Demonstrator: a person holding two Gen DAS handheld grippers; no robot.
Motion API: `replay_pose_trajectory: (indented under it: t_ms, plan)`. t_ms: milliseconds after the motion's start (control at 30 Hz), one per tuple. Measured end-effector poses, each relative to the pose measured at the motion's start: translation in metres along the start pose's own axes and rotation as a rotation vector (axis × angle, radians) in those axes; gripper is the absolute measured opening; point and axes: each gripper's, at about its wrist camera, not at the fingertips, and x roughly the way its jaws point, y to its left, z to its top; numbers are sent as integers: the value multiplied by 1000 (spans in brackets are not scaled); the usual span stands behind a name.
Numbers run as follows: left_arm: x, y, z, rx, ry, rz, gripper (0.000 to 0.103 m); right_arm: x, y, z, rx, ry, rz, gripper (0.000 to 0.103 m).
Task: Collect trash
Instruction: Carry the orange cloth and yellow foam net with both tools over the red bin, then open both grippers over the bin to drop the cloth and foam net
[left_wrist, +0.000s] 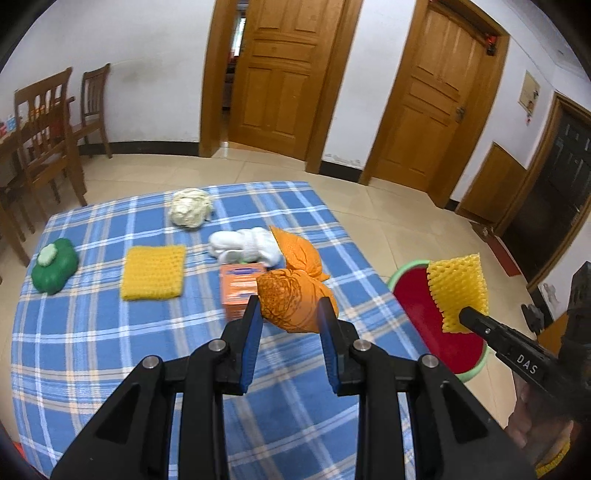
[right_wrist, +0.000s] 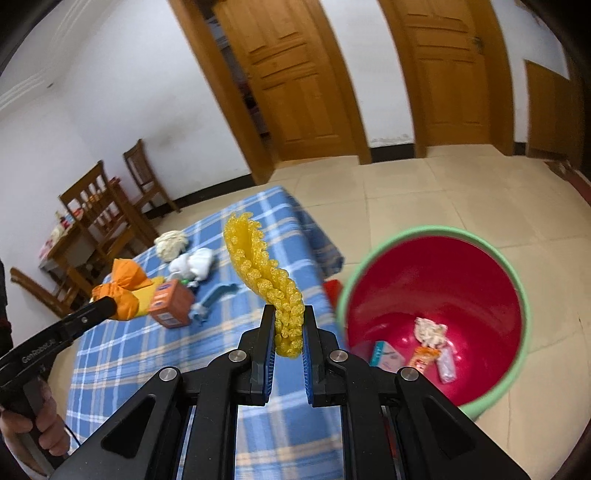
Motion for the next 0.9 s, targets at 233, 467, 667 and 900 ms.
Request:
replay_pose_trajectory:
  t_ms: [233, 467, 667, 900]
  plan:
    - [13, -29, 2, 43, 37, -50, 30, -9, -29, -7, 60, -7, -51, 13]
    - [31, -61, 1, 99, 77, -81, 30, -10, -56, -12, 118, -4, -81, 13]
    - [48, -89, -1, 154, 110, -103, 30, -9, -80, -16, 165, 6, -110, 13]
    - [75, -122, -3, 213, 159, -126, 30, -5, -105, -21, 210, 20, -154, 14]
